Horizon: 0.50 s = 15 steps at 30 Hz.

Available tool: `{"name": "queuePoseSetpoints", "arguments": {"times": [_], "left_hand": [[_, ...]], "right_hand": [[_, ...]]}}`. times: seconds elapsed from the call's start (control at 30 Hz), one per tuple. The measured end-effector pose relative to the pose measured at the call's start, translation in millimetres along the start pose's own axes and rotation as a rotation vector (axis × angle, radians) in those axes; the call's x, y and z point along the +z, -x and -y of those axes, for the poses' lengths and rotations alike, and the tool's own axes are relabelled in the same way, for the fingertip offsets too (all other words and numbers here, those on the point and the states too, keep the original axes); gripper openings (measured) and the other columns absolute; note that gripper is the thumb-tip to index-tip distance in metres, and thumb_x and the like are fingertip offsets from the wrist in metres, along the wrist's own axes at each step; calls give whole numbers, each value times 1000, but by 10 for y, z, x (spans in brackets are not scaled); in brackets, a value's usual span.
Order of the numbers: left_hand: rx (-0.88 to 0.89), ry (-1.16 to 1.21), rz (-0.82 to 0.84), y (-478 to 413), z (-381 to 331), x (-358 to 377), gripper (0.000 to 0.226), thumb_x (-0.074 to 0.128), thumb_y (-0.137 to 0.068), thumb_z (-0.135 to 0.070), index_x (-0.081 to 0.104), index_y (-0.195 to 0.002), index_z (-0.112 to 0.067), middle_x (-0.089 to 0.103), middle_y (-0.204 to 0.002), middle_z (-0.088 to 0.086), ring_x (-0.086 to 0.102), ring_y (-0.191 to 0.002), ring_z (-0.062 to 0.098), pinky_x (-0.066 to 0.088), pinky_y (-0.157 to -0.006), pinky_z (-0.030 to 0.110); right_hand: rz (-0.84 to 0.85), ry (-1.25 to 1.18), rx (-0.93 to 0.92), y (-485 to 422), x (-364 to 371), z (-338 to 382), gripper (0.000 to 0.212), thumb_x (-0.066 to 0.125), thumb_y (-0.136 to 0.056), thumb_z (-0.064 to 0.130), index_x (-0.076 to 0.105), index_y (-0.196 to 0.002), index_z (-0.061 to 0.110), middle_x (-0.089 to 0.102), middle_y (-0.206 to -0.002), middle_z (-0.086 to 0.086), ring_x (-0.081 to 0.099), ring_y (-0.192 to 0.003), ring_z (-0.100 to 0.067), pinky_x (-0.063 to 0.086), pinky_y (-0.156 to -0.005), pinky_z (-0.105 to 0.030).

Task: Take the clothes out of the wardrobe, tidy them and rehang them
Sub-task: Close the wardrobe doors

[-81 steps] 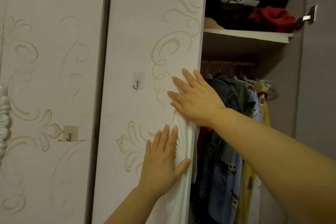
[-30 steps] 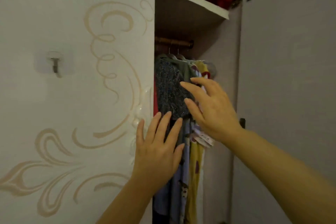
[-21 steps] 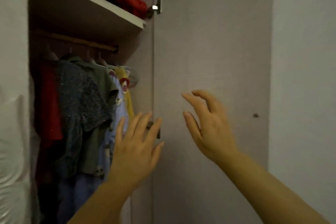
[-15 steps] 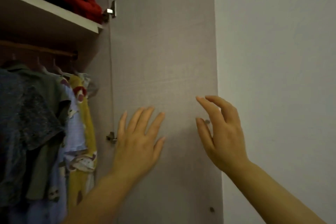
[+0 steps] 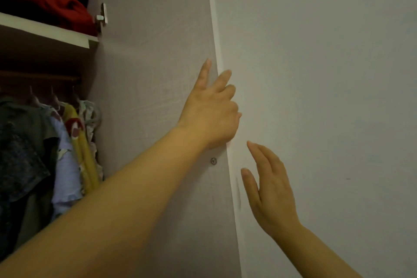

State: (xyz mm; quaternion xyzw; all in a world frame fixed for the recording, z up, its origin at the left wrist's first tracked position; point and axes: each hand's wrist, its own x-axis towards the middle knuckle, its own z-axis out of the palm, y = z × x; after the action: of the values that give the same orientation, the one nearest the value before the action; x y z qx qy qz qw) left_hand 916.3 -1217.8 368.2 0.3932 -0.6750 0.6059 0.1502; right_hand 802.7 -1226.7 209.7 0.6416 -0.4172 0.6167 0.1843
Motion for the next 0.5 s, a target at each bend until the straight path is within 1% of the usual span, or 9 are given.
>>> {"name": "queuePoseSetpoints", "arguments": {"times": [0.07,0.13,0.23,0.3,0.4,0.5], "left_hand": [[17,-25,-24,86,36,-34,51,20,-97,-43,58,-124,-21,42,-144,3,10,-144,21,-30,-99,50],[15,-35,-44,162,88,-111,54,17,-95,-43,55,-127,-22,45,-141,1,13,-143,20,-29,-99,48],[4,-25,-47,316,202,-249,59,12,-92,-43,56,-126,-24,48,-138,0,16,-143,20,-27,-102,48],[1,-24,-51,476,313,-344,59,12,-92,-43,58,-124,-24,51,-136,1,21,-142,21,-21,-106,50],[6,-44,-82,784,537,-478,50,23,-96,-39,62,-121,-21,58,-130,5,33,-137,25,-5,-110,54],[29,-109,-101,1134,820,-596,42,33,-97,-36,63,-120,-19,60,-127,9,40,-133,29,3,-109,55]], "right_hand": [[42,-42,-32,37,96,43,45,24,-94,45,21,-138,36,40,-142,3,28,-130,-4,26,-105,-30],[73,-104,-46,69,174,106,43,19,-94,47,16,-137,42,31,-144,11,21,-130,4,22,-108,-26],[88,-217,-59,114,253,239,44,15,-93,52,11,-136,44,19,-147,17,17,-134,5,16,-111,-21],[87,-294,-92,152,289,392,45,11,-95,57,13,-137,42,18,-148,16,18,-136,1,15,-113,-18],[61,-431,-137,239,357,725,47,13,-98,53,17,-140,34,21,-148,12,20,-137,0,13,-112,-12],[84,-534,-179,354,452,1118,51,15,-99,50,17,-144,27,21,-150,5,20,-139,-3,14,-113,-14]]}}
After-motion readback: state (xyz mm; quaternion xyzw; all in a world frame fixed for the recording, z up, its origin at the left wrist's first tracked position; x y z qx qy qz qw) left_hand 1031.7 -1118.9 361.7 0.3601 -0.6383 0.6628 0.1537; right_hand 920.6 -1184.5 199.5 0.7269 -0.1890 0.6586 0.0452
